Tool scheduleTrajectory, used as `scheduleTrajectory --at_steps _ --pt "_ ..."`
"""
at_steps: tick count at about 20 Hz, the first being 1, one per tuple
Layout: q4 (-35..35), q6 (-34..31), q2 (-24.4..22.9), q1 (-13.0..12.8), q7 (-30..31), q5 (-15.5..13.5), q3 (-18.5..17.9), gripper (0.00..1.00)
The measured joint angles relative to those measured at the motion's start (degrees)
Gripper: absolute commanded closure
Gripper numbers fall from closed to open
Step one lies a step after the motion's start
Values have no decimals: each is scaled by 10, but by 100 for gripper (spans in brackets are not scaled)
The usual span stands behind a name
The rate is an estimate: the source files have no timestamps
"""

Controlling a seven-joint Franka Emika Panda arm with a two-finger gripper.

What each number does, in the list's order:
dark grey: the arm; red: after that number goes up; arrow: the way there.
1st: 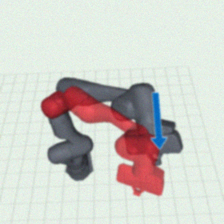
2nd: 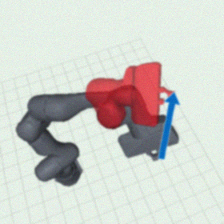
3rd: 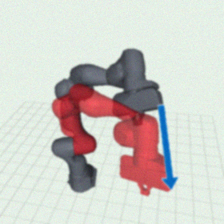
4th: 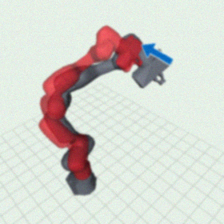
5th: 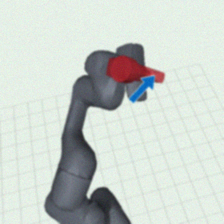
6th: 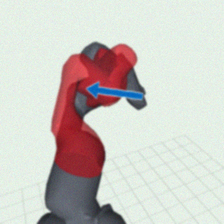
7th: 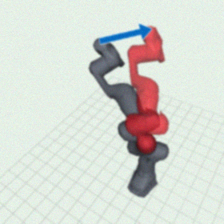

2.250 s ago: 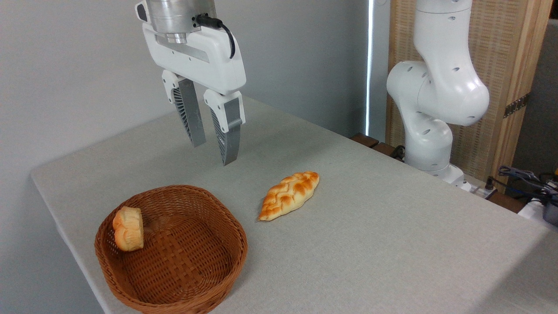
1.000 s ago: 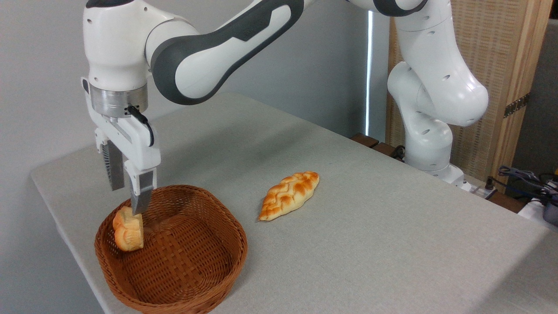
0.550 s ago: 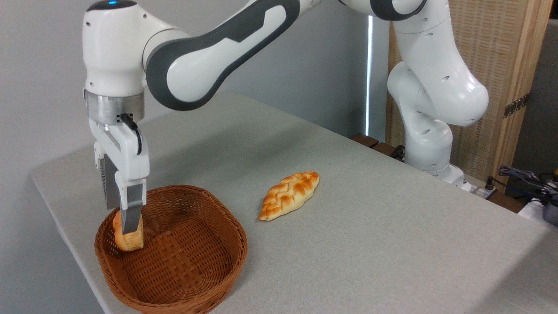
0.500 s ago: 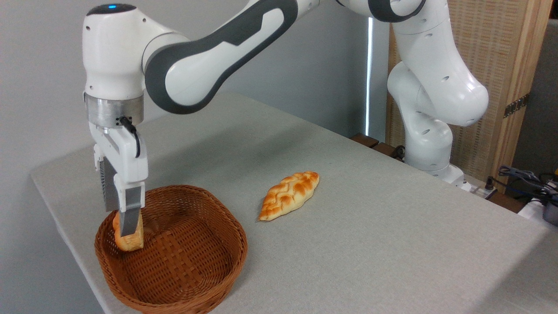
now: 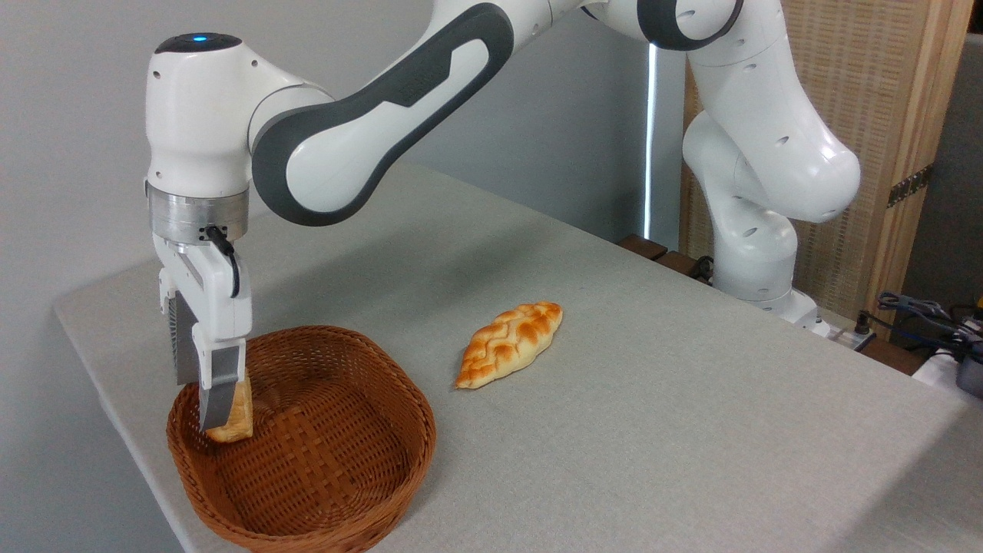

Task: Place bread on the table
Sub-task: 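Close the gripper on the round bread roll inside the basket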

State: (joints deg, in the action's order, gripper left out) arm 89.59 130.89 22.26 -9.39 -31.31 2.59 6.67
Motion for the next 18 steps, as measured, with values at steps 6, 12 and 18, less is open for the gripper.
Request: scheduleTrajectory --at_steps 6,12,18 --pt "0 -18 0 0 0 0 7 0" --pt "0 -37 0 0 0 0 13 0" --pt "0 -40 0 0 -1 1 13 62"
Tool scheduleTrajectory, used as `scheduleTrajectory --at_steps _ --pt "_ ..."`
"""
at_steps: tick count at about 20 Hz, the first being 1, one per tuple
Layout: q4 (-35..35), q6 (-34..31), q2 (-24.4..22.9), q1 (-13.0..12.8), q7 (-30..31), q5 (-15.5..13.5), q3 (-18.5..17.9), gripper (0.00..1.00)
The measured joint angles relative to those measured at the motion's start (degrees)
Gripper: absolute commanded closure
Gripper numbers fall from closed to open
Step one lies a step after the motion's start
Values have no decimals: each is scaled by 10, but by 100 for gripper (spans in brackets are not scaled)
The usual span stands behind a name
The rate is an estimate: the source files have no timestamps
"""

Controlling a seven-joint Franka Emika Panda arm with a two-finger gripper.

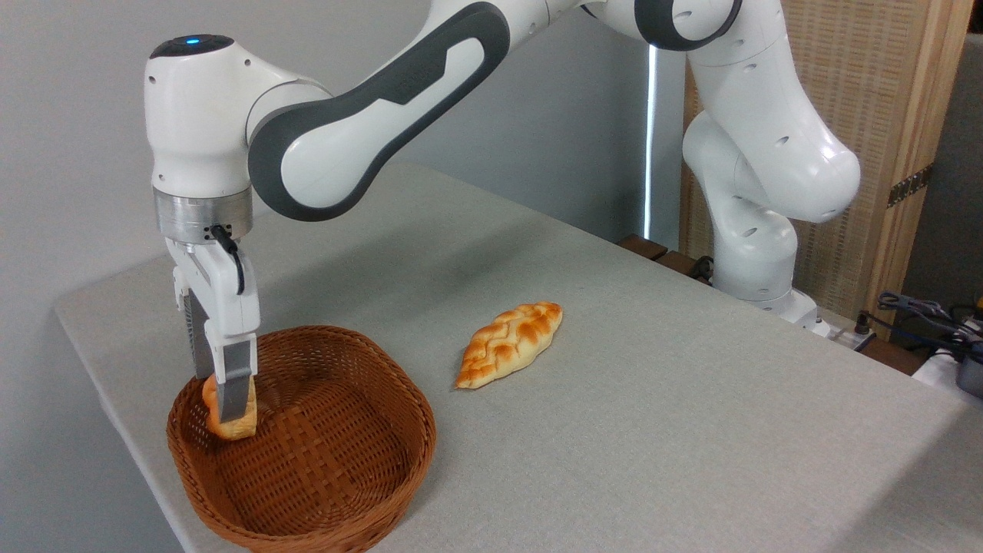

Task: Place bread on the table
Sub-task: 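Close the gripper on the round bread roll inside the basket, then lift the roll out of the basket and carry it beside the braided loaf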

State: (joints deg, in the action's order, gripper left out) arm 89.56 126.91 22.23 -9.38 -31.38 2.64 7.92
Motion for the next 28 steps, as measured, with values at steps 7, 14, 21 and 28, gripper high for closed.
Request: scheduleTrajectory --at_steps 7,14,21,28 --pt "-1 -28 -1 0 -23 0 0 100" --pt "-2 -35 -3 0 -24 0 0 100" --pt "-2 -35 -3 0 -24 0 0 100" --pt "-20 -94 -16 6 -24 0 -2 100"
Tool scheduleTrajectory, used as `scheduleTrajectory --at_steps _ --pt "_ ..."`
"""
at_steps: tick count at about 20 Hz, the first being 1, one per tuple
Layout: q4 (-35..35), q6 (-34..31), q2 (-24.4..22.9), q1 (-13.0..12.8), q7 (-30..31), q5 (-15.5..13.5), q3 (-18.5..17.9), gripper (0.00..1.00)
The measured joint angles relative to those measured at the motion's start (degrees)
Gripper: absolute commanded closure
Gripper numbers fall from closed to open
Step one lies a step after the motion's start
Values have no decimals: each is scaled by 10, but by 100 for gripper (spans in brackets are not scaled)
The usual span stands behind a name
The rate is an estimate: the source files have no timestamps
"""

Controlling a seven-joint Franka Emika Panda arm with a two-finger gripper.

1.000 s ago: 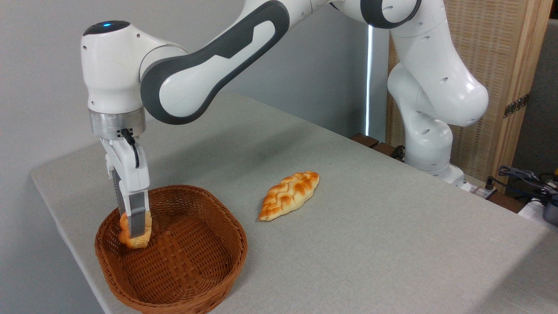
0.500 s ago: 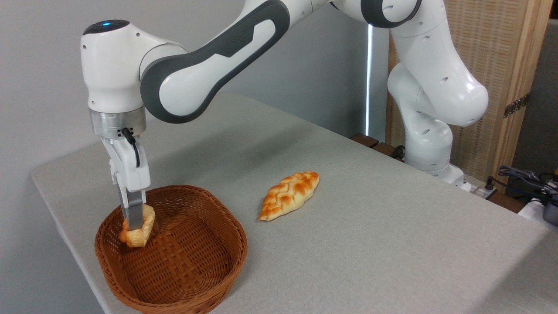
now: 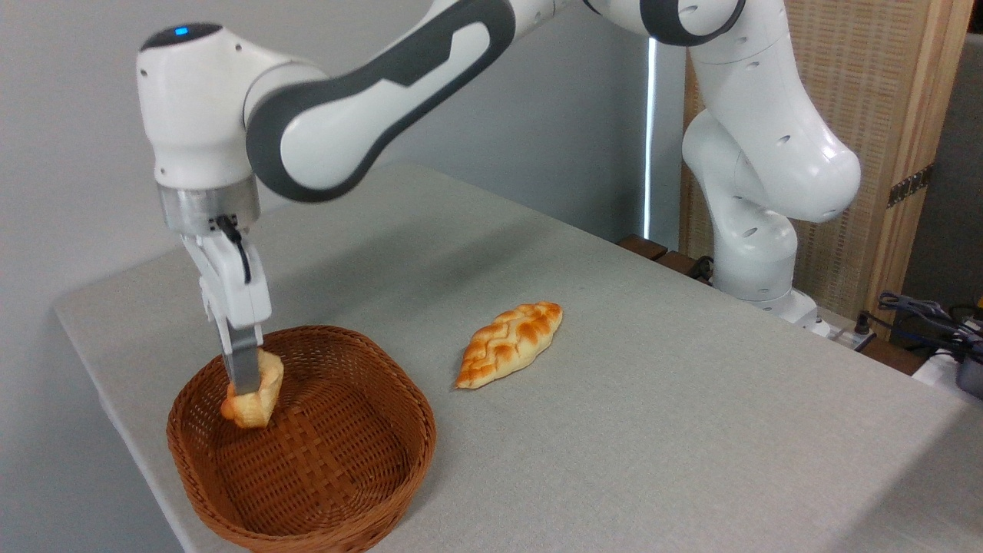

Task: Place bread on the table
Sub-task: 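Lift the roll out of the basket and carry it beside the braided loaf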

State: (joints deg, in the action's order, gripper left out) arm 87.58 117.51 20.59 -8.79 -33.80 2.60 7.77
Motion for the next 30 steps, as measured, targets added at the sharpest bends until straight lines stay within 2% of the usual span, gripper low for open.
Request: scheduleTrajectory --at_steps 6,10,12,14,17,20,26,29,30 --pt "-35 -127 -69 8 0 0 -1 100" --pt "-28 -138 -88 9 0 -3 0 100" --pt "-2 -135 -105 7 0 -9 2 100" --pt "55 -98 -143 4 0 -14 3 100" --pt "188 -3 -231 -9 0 -24 4 100" --pt "283 35 -297 -31 0 -27 5 100" --pt "367 74 -346 -72 0 -36 5 100" --pt "400 91 -356 -91 0 -36 6 92" --pt "410 99 -356 -97 0 -36 6 83"
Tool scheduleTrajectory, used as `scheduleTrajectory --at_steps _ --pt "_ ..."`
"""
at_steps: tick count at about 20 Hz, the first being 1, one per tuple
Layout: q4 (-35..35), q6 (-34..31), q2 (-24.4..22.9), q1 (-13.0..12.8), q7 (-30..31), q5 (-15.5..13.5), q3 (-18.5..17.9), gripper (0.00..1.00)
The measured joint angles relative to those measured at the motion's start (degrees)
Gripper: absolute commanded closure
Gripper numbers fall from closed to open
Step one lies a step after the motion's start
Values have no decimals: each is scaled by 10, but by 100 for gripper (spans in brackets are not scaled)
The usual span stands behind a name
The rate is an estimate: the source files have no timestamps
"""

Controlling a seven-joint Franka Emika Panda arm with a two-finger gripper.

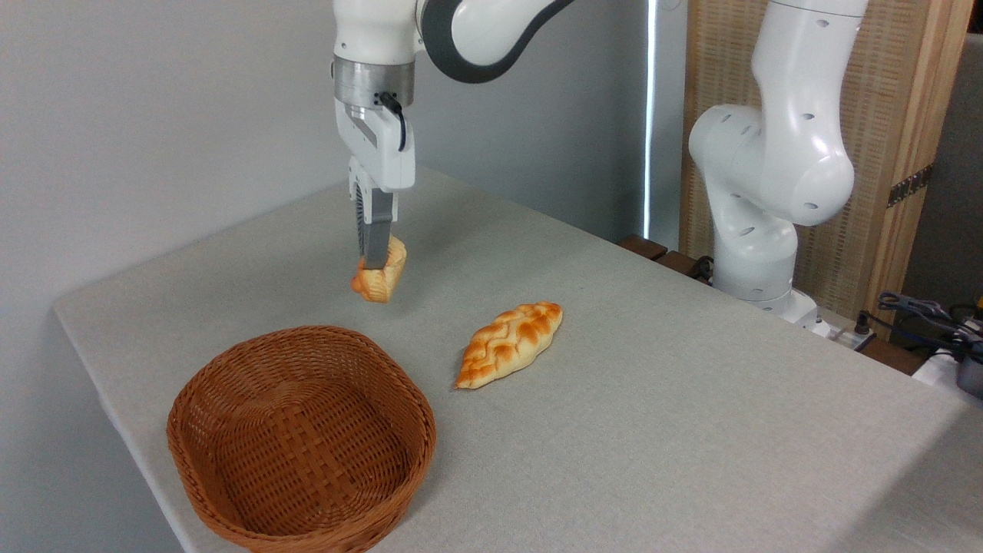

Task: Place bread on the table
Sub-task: 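Lift the roll out of the basket and carry it beside the braided loaf, then lower the roll onto the table and open the gripper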

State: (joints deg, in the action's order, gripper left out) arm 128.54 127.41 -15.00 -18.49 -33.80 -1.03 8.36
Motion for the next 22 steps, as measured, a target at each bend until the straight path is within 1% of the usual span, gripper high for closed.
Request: scheduleTrajectory --at_steps 4,6,7,8,9,11,12,22 --pt "27 25 0 -12 0 0 0 64" --pt "32 25 1 -13 0 0 0 59" --pt "34 25 1 -14 0 0 0 48" --pt "36 25 2 -14 0 0 0 35" --pt "38 25 2 -14 0 0 0 16" --pt "38 25 2 -14 0 0 0 3" --pt "38 25 2 -14 0 0 0 0" --pt "37 26 -2 -13 0 0 0 0"
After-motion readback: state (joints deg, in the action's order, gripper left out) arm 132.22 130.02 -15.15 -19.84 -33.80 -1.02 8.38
